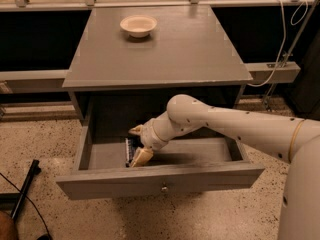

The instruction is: Pick rxbar blueberry from top drawer and place on counter

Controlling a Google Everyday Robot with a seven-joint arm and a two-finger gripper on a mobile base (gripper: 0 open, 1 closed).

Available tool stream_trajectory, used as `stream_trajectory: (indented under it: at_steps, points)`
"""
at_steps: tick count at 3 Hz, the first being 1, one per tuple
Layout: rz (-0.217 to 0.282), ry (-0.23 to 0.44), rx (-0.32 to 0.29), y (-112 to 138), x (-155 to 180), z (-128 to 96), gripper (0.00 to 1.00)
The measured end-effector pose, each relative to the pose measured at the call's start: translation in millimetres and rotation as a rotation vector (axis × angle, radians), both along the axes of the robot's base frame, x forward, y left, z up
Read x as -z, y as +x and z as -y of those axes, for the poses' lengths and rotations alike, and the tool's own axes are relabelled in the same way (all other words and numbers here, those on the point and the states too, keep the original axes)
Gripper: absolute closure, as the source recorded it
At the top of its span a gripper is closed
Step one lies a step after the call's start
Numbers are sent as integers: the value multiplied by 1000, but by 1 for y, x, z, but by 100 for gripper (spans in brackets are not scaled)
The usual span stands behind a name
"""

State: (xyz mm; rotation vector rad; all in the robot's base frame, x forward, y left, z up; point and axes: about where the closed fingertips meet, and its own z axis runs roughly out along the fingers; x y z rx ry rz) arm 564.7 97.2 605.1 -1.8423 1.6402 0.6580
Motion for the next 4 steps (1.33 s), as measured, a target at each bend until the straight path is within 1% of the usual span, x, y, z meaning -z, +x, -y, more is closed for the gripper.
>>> stream_trajectory:
  at_steps: [1,2,3,4]
  points:
    - [-24,-7,4,2,6,5,13]
    - [-43,-14,9,2,11,8,15]
    - [-51,-15,9,2,13,9,17]
    - [-62,-16,8,2,15,10,35]
